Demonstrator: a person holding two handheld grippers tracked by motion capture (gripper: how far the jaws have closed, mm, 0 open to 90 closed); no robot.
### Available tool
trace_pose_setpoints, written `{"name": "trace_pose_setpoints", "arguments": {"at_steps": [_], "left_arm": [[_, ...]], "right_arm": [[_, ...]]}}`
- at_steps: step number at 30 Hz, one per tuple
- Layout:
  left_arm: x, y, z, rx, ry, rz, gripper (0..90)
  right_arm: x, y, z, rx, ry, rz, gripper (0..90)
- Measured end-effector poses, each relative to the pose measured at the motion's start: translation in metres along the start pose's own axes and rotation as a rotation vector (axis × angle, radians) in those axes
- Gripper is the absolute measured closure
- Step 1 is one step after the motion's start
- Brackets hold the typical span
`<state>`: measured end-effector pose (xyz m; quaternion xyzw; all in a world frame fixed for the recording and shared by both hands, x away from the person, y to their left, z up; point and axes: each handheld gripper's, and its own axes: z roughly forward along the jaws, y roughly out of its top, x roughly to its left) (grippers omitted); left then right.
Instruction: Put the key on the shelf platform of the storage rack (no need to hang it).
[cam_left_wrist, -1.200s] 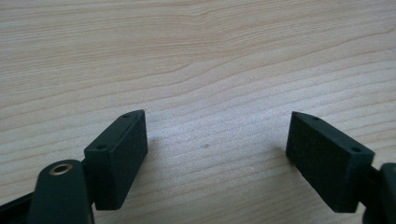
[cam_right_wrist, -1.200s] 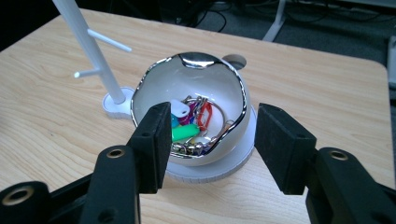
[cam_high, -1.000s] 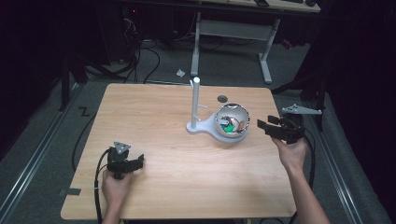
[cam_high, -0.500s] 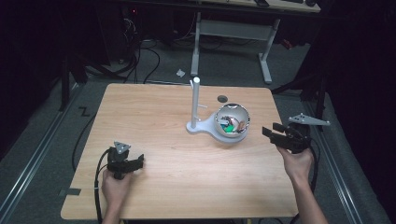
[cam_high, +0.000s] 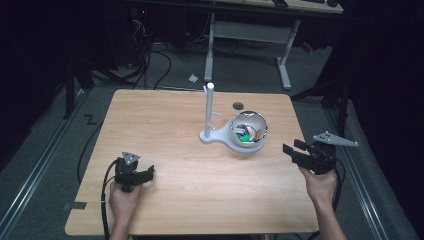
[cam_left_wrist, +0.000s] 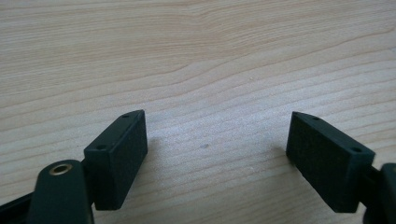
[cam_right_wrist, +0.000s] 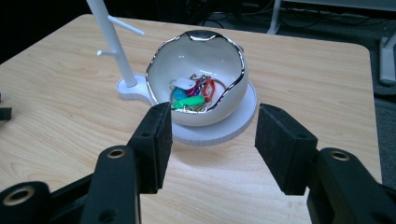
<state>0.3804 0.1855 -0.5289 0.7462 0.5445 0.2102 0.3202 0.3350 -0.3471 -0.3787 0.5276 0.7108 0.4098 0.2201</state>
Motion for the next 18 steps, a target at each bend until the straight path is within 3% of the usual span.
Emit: {"name": "trace_pose_setpoints", "arguments": {"at_steps": [18], "left_arm": [[0.000,0.000,0.000,0.000,-0.001,0.001,20.9]], "right_arm": [[0.013,-0.026,0.001,-0.014,0.041,0.003,43.8]]}}
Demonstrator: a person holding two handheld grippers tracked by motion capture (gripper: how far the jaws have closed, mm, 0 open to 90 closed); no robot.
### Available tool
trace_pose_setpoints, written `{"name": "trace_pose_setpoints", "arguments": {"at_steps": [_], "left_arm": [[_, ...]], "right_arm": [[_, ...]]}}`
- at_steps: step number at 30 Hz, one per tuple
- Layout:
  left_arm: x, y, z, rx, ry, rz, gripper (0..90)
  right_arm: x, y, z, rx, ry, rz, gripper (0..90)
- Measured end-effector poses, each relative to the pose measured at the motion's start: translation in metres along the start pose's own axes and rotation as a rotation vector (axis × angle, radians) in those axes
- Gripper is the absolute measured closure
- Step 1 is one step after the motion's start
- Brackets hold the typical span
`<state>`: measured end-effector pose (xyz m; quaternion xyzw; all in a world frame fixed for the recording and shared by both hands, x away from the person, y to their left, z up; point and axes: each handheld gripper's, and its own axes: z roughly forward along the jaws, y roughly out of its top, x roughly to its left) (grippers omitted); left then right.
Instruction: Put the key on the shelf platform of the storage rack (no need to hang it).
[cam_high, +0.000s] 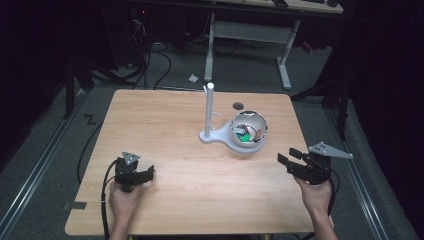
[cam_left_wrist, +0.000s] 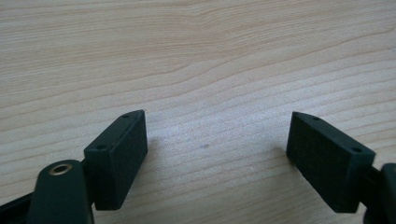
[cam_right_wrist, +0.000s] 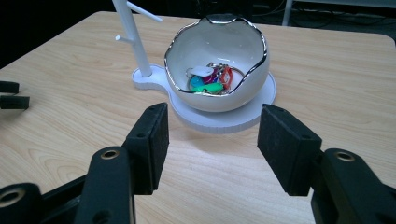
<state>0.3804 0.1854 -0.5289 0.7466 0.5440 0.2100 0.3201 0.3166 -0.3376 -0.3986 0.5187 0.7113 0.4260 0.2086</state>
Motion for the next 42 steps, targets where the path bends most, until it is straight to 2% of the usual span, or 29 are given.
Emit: {"name": "trace_pose_setpoints", "arguments": {"at_steps": [16,22,34,42], "left_arm": [[0.000,0.000,0.000,0.000,0.001,0.003,20.9],[0.000,0.000,0.000,0.000,0.001,0.002,20.9],[0.000,0.000,0.000,0.000,0.001,0.001,20.8],[0.000,0.000,0.000,0.000,0.002,0.002,20.9]], "right_arm": [[0.005,-0.016,0.014,0.017,0.023,0.003,43.8],[0.009,-0.024,0.020,0.028,0.002,-0.026,44.2],[0.011,-0.035,0.032,0.055,0.004,-0.013,45.6],[0.009,-0.043,0.042,0.067,-0.012,-0.007,45.9]]}}
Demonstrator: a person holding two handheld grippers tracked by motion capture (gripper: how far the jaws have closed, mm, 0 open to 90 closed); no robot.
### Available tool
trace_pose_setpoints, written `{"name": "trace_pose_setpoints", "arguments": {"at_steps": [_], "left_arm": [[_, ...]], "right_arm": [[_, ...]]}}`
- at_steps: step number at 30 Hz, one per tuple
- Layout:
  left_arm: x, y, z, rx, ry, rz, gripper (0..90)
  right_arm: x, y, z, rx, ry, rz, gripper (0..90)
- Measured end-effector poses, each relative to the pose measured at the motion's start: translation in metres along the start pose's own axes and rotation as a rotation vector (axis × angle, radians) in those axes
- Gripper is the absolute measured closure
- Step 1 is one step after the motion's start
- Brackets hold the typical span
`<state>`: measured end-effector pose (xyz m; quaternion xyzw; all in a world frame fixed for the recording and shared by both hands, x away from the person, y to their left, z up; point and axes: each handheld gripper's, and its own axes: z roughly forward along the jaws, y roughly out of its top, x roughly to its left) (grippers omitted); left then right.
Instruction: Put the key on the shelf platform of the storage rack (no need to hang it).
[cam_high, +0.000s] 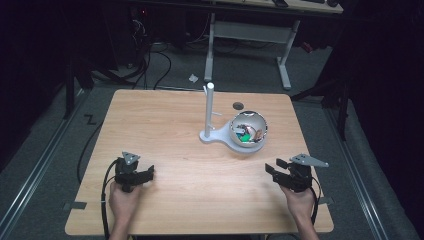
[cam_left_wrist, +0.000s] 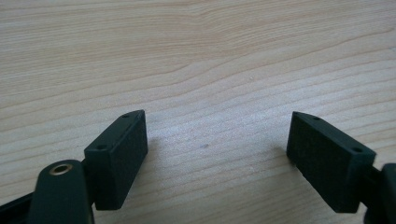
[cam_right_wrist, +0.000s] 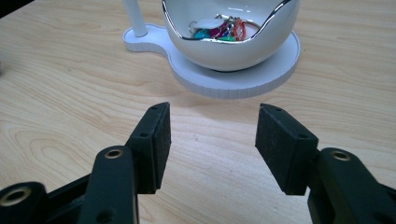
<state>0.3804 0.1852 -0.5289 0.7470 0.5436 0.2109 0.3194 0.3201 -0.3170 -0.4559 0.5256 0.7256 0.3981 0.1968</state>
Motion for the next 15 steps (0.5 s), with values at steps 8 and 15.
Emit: {"name": "trace_pose_setpoints", "arguments": {"at_steps": [8,15], "left_arm": [[0.000,0.000,0.000,0.000,0.000,0.000,20.9],[0.000,0.000,0.000,0.000,0.001,0.001,20.8]], "right_arm": [[-0.001,-0.005,0.008,0.015,-0.003,0.003,46.3],[-0.003,-0.007,0.015,0.032,-0.008,0.004,46.4]]}}
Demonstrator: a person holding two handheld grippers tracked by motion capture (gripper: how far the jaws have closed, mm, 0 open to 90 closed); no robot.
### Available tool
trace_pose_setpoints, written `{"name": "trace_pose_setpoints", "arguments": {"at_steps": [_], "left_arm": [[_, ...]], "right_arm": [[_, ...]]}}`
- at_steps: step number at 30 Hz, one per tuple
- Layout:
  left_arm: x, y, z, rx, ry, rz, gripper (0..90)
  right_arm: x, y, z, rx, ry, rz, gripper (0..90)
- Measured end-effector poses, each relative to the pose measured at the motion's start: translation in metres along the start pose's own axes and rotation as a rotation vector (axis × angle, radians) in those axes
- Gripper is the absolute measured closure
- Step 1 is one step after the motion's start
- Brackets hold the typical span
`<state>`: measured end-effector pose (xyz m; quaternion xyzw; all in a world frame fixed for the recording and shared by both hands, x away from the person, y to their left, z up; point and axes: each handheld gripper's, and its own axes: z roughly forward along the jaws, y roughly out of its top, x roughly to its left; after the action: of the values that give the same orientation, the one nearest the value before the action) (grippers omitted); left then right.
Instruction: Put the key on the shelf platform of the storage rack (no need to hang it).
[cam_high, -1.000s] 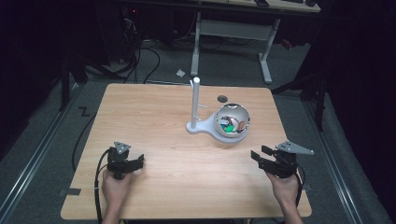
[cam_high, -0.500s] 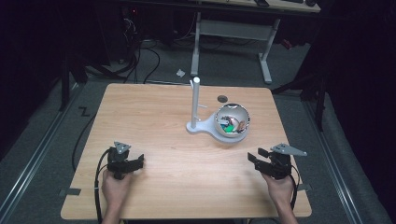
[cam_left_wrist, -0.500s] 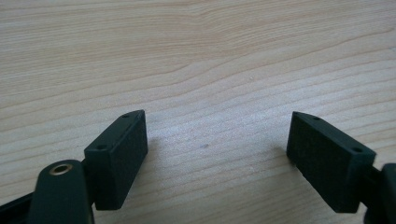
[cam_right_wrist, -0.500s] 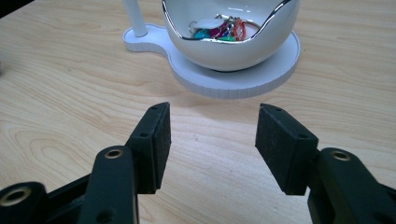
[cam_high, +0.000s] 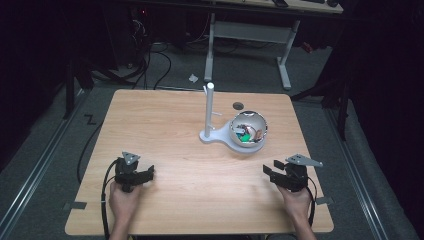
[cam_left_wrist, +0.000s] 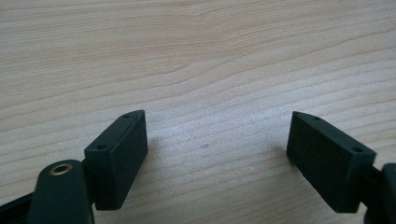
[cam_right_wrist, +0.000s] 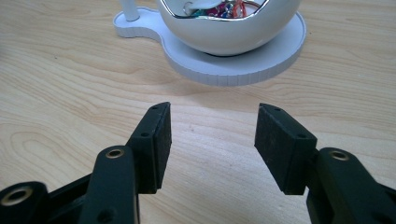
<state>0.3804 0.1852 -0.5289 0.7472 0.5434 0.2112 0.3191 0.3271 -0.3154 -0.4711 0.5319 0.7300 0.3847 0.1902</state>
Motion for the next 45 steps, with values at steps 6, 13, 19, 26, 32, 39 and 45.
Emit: {"name": "trace_pose_setpoints", "arguments": {"at_steps": [6,13,19,26,32,39,45], "left_arm": [[0.000,0.000,0.000,0.000,0.001,0.000,20.8],[0.000,0.000,0.000,0.000,0.000,0.000,20.8],[0.000,0.000,0.000,0.001,0.000,0.000,20.8],[0.000,0.000,0.000,0.000,0.000,0.000,20.8],[0.000,0.000,0.000,0.000,0.001,0.000,20.8],[0.000,0.000,0.000,0.000,0.001,-0.001,20.8],[0.000,0.000,0.000,0.000,0.001,-0.001,20.8]], "right_arm": [[-0.003,-0.005,0.005,-0.004,-0.004,0.021,46.1],[-0.004,-0.007,0.011,0.007,-0.013,0.015,44.9],[-0.003,-0.009,0.017,0.020,-0.016,0.010,44.7],[-0.006,-0.012,0.021,0.034,-0.034,0.018,45.0],[-0.010,-0.014,0.027,0.049,-0.052,0.026,46.4],[-0.012,-0.017,0.034,0.062,-0.079,0.033,46.1],[-0.015,-0.019,0.036,0.063,-0.103,0.023,45.6]]}}
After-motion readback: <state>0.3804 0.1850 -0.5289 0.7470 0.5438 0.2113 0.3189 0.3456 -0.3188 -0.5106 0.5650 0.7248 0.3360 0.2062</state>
